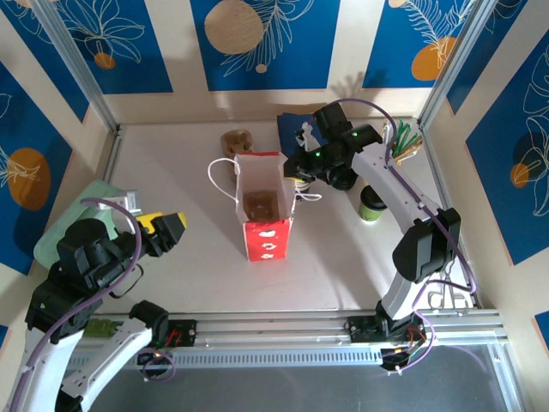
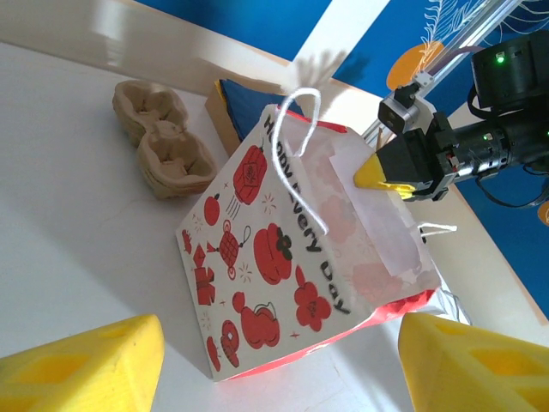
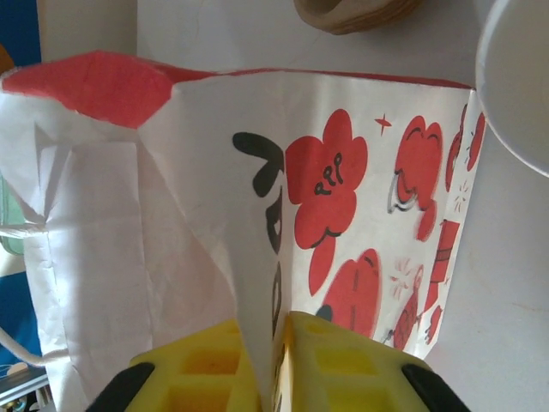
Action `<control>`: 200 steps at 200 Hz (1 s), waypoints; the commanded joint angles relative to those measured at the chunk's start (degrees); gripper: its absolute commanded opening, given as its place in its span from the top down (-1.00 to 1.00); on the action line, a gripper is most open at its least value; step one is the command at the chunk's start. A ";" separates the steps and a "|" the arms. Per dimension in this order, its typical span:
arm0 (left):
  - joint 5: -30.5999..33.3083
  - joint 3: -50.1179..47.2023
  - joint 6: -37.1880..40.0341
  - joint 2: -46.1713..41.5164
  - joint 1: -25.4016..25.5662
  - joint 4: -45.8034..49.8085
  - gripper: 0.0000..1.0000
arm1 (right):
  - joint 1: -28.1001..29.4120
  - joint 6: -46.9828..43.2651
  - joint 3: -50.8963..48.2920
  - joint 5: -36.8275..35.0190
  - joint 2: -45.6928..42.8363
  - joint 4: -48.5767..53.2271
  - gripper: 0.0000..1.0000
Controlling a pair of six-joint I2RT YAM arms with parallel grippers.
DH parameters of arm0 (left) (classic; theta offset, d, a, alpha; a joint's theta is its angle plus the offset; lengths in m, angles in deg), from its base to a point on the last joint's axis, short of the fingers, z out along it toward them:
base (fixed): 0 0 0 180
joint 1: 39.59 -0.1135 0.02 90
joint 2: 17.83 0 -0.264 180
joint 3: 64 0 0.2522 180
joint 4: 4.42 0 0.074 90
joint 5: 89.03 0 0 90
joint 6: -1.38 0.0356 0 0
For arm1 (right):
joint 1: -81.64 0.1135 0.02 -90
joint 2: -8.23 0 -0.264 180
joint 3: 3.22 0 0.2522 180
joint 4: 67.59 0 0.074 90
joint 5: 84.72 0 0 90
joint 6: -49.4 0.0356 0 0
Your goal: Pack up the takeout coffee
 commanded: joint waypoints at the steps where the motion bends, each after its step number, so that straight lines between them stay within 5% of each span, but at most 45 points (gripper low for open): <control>1: 0.43 0.12 0.26 0.17 0.45 -0.54 -0.45 | -0.19 -1.15 3.54 0.90 0.32 3.08 0.47; 31: 0.38 0.19 0.32 0.24 0.48 -0.45 -0.45 | -0.27 -1.68 7.52 -1.36 0.83 6.00 0.14; 117: 0.76 -1.08 0.85 0.06 0.48 0.13 -0.49 | -0.10 -3.20 15.92 -12.04 -4.31 14.31 0.04; 161: -2.17 -4.59 2.40 0.74 0.48 -1.98 -0.63 | -0.82 -1.49 8.35 -21.24 -15.51 12.23 -0.13; 200: -8.14 -11.03 5.06 1.53 0.48 -7.61 -0.68 | -6.71 2.06 -3.94 -22.62 -25.98 9.01 -0.32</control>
